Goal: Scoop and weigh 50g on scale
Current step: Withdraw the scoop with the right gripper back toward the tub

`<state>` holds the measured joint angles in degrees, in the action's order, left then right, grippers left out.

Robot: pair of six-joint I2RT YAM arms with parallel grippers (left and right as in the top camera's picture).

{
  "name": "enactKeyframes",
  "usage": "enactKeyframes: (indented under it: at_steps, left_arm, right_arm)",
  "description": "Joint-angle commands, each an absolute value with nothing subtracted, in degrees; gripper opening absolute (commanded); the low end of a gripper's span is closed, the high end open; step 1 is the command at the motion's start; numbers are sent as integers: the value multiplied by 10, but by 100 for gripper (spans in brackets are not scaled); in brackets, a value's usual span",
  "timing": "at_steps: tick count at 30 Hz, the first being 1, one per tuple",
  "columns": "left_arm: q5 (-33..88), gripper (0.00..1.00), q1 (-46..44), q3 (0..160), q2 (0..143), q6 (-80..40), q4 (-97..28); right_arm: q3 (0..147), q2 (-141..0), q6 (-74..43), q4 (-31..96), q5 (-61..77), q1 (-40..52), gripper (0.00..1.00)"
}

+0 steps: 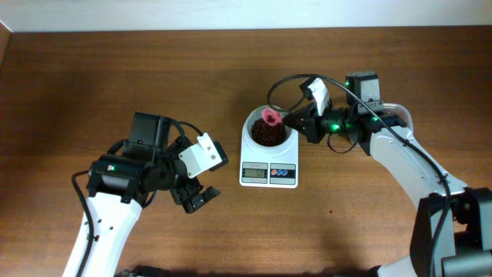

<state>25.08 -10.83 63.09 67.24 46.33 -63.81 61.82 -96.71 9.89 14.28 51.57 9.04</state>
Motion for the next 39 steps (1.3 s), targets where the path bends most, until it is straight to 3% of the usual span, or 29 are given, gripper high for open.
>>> enactKeyframes:
  at_steps: [1,8,19,39]
  left_arm:
    - [257,99,-106,630,672,473,-639]
    - [257,99,-106,630,672,473,-639]
    - [257,99,-106,630,672,473,-639]
    - [257,99,-106,630,672,473,-639]
  right_arm:
    - [621,-963,11,141,538,85,4]
    - [621,-963,-63,141,582,69,4]
    - [621,-963,-67,148,748,-47,4]
    - [621,-931,-62,335,815,-49,4]
